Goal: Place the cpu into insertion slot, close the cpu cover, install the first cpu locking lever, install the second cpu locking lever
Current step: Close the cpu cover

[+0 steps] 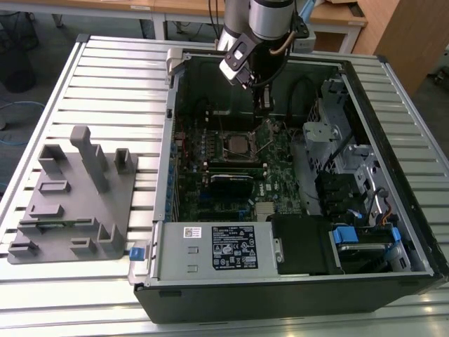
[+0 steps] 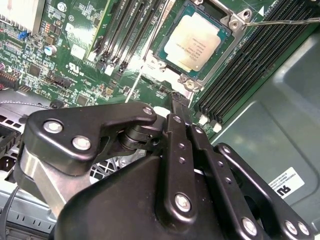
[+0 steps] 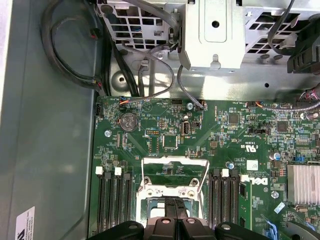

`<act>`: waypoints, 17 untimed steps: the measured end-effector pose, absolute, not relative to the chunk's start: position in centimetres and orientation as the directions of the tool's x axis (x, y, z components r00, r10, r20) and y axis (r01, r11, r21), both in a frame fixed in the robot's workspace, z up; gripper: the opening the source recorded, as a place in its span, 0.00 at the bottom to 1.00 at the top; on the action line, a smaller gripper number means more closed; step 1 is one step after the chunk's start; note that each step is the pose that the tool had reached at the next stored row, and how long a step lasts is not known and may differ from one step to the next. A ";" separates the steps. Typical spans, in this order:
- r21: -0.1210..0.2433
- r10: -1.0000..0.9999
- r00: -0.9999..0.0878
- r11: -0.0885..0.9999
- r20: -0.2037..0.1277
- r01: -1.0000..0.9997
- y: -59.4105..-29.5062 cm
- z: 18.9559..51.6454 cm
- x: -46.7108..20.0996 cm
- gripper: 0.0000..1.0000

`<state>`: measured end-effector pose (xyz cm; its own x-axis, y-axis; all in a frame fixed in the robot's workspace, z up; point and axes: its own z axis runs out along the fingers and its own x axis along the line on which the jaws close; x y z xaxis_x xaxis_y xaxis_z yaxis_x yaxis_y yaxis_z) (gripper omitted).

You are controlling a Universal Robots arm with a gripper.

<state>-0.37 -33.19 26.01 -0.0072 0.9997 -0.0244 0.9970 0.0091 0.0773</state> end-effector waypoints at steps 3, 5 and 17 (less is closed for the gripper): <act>0.077 1.000 -0.007 0.009 -0.024 0.997 -33.2 26.0 -0.3 0.11; 0.077 1.000 -0.007 0.009 -0.024 0.997 -33.2 26.0 -0.3 0.11; 0.077 1.000 -0.007 0.009 -0.024 0.997 -33.2 26.0 0.1 0.11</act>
<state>0.06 -33.19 26.01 -0.0071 0.9997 -0.0244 0.9970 0.0090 0.0774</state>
